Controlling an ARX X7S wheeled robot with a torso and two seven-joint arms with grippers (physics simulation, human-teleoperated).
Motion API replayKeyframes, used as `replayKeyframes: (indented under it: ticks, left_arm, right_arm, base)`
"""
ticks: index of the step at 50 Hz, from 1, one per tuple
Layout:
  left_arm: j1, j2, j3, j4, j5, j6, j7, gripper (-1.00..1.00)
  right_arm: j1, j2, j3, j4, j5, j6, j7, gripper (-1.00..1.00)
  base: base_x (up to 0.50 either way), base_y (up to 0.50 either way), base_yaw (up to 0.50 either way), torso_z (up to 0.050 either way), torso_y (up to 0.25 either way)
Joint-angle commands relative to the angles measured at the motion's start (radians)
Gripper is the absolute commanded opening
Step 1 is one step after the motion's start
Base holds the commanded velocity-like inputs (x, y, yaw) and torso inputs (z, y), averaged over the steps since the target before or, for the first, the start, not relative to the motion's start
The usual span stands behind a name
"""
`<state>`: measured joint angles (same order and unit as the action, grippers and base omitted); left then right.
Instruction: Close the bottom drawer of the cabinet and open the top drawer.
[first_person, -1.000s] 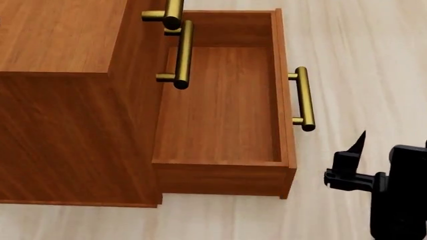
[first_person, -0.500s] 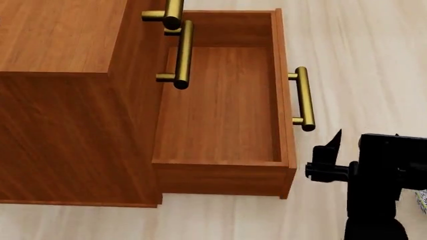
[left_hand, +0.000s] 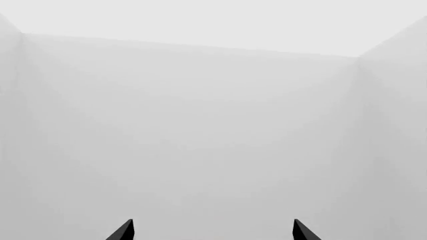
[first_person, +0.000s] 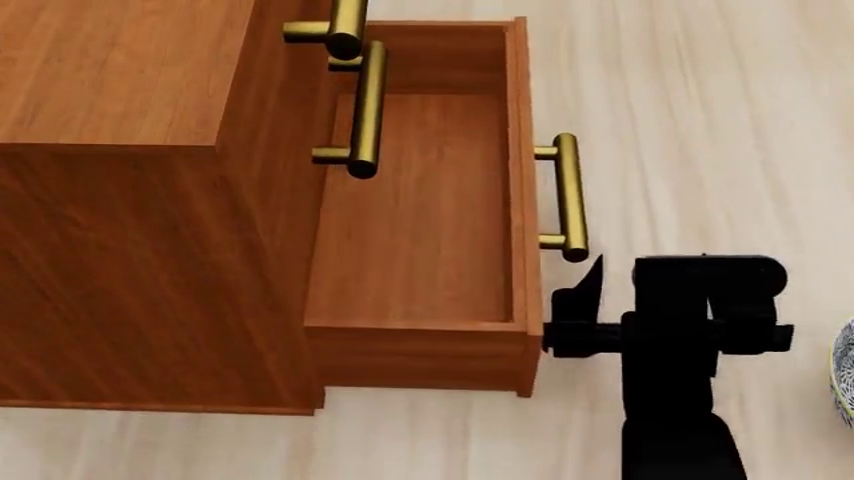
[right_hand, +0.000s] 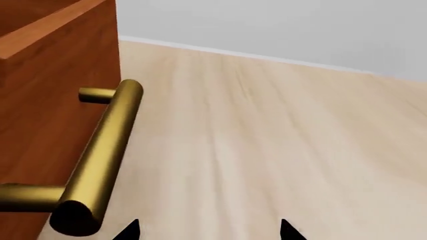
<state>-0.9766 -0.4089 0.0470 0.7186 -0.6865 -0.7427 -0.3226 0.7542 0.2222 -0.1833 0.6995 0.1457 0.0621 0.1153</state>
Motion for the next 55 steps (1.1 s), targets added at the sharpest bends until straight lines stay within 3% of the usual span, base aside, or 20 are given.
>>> replayKeyframes:
  ticks: [1,39,55]
  left_arm:
    - [-0.003,-0.003,-0.001,0.001,-0.007,0.000,-0.005,1.00]
    - [-0.023,-0.024,-0.020,0.035,-0.056,-0.029,-0.037,1.00]
    - [-0.029,-0.034,-0.026,0.032,-0.064,-0.027,-0.040,1.00]
  right_arm:
    - [0.032,-0.062,-0.050,0.061,-0.008,-0.030,-0.029,1.00]
    - [0.091,-0.208,-0.196,0.134,0.005,-0.069,-0.088,1.00]
    - [0.135,-0.217,-0.427,0.154,0.169,-0.086,-0.061,1.00]
  base:
    - [0.00,0.00,0.00,0.000,0.000]
    - [0.00,0.00,0.00,0.000,0.000]
    - [0.00,0.00,0.00,0.000,0.000]
